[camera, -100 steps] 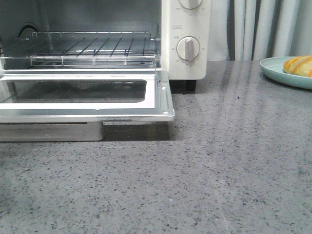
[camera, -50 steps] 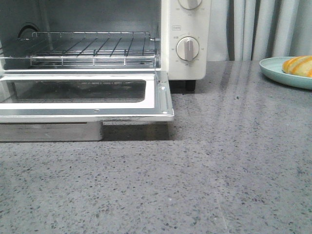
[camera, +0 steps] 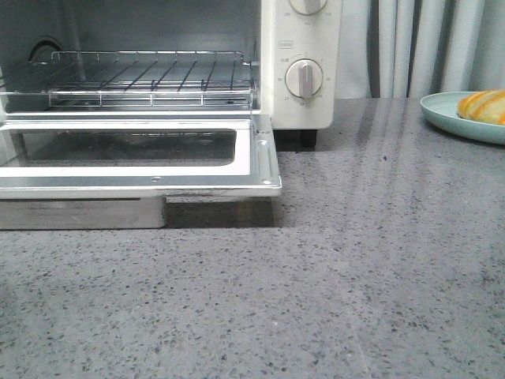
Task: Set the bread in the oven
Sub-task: 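Close the right gripper on the croissant and lift it off the plate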
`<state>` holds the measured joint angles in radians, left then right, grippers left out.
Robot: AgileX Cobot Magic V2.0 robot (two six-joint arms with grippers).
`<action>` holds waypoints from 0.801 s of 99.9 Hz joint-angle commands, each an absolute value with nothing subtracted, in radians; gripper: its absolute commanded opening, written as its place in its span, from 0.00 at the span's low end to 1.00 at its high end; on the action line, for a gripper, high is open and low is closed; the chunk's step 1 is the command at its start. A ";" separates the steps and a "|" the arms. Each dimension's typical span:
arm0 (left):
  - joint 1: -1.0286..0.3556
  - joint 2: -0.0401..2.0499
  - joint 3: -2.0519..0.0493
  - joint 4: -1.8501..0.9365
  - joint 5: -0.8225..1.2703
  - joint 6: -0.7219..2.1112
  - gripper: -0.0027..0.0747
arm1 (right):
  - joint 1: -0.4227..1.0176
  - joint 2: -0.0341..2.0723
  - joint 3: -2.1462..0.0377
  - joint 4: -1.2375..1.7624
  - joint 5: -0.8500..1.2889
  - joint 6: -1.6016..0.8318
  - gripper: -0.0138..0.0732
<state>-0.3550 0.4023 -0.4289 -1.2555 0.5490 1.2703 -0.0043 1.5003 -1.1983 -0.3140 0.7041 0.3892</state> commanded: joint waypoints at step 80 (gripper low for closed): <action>-0.358 0.409 -0.458 -1.322 0.543 1.262 0.01 | -0.010 1.664 -1.234 -0.218 0.560 0.349 0.08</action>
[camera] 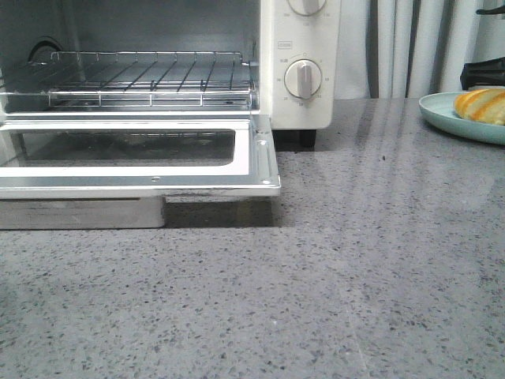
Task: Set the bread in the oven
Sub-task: 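Close the right gripper on the croissant and lift it off the plate, then carry the croissant with the right gripper into the oven over the rack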
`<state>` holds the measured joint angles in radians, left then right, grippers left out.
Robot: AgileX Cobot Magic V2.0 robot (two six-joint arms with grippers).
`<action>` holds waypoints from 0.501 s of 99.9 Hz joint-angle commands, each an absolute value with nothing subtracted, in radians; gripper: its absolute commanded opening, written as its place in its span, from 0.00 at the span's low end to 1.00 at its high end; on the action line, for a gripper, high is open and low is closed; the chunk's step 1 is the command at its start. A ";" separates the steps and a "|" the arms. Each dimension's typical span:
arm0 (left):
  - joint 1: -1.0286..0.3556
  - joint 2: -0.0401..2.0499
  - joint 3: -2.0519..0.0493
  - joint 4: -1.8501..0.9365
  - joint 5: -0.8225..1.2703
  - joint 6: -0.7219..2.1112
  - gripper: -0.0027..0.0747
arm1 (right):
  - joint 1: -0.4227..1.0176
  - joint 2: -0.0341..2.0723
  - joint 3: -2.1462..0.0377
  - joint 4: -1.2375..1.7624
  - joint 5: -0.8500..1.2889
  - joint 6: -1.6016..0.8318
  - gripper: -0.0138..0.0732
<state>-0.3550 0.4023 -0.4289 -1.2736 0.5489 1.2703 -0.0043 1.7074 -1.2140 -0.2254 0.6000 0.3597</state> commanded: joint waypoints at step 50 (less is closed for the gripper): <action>-0.358 0.409 -0.458 -1.322 0.543 1.262 0.01 | 0.474 1.186 -1.397 -0.193 0.212 0.248 0.08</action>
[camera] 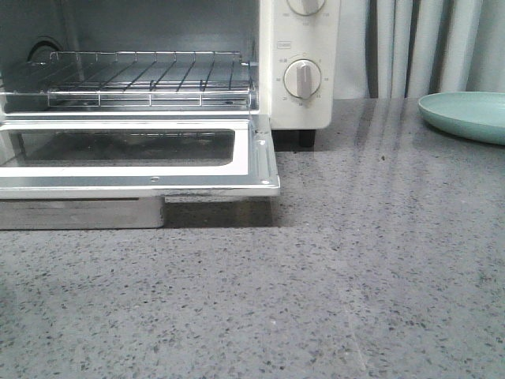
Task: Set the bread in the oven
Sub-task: 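Carry the croissant with the right gripper into the oven over the rack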
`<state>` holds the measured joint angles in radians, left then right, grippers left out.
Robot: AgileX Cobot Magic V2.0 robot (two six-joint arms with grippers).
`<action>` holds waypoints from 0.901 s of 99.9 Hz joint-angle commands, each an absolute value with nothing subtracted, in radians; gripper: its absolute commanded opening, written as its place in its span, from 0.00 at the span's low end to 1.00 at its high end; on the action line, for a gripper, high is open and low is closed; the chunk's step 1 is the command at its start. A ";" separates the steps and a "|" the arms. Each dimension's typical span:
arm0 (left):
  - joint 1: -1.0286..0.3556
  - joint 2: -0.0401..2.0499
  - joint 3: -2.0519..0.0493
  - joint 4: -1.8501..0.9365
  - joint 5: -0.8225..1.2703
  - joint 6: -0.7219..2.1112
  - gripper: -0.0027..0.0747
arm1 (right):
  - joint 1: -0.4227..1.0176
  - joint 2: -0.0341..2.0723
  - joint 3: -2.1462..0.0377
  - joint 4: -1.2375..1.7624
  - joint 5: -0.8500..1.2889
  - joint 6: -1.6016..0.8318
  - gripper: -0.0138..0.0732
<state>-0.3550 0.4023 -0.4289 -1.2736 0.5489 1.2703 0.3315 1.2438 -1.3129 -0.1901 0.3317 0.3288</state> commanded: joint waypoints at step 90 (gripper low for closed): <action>-0.358 0.409 -0.458 -1.322 0.577 1.262 0.01 | 0.823 1.675 -1.466 -0.195 0.306 0.166 0.08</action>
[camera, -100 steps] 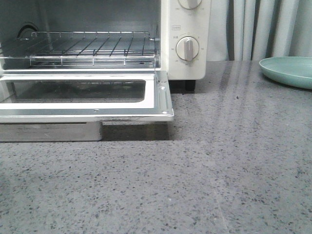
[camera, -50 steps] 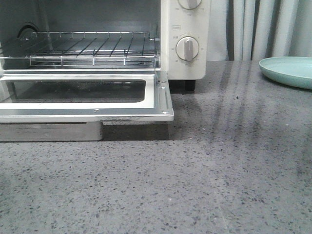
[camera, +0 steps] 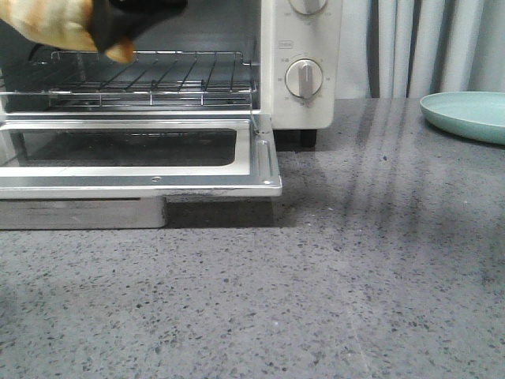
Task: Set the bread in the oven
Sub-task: 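Carry the croissant with the right gripper into the oven over the rack, then lower the croissant onto the wire rack and open the right gripper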
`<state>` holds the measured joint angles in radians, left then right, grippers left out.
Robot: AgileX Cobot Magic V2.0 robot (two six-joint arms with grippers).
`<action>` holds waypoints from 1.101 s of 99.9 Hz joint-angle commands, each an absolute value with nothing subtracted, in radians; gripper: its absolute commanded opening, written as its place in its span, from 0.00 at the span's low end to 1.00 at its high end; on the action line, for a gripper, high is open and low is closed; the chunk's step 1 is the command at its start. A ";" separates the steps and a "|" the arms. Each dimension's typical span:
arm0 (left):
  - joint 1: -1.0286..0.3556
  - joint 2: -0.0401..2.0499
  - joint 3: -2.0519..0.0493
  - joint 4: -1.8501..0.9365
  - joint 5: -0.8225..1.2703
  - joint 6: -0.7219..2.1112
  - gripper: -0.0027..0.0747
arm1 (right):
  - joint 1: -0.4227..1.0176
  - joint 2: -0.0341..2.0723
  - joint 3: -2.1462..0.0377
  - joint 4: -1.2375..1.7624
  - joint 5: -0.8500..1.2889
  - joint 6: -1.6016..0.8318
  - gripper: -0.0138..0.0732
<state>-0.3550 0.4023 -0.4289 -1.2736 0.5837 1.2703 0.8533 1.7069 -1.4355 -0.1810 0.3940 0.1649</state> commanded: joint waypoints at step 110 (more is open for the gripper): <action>-0.358 0.297 -0.458 -1.393 0.294 1.262 0.01 | 0.886 1.387 -1.327 -0.204 0.385 0.211 0.08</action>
